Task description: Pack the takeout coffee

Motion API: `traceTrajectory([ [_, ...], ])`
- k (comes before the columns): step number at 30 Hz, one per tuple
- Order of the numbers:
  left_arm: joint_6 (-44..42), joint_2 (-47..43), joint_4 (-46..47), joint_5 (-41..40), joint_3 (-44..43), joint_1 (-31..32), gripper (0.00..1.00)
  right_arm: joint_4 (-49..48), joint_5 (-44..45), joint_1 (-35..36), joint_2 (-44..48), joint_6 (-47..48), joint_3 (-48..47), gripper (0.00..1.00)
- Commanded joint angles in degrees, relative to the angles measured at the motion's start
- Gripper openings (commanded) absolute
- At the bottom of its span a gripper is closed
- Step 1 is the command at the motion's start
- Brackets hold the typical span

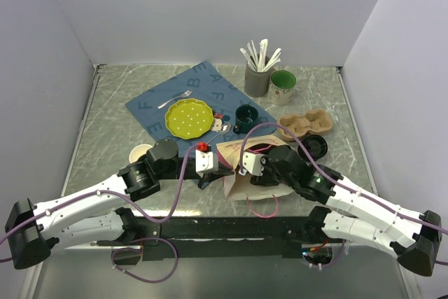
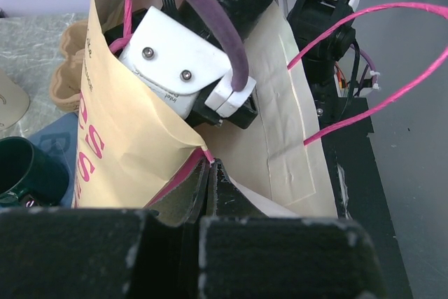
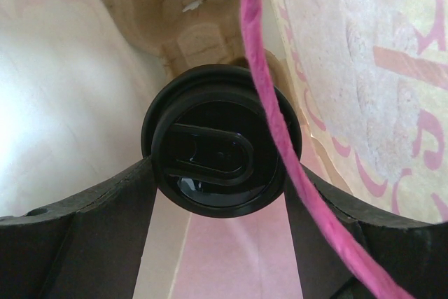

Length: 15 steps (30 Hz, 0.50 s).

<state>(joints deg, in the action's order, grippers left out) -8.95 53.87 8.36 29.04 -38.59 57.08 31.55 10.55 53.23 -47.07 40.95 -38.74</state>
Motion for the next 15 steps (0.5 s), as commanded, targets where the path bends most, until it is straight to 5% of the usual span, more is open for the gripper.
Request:
traceTrajectory([
  [1, -0.45, 1.15, 0.52, 1.64, -0.44, 0.40, 0.01, -5.80, 0.53, -0.94, -0.21, -2.28, 1.91, 0.57],
  [15, 1.30, 1.94, 1.57, 1.90, -1.31, 0.31, 0.01, -10.37, 2.81, -3.13, 1.45, -6.58, 4.99, 0.57],
])
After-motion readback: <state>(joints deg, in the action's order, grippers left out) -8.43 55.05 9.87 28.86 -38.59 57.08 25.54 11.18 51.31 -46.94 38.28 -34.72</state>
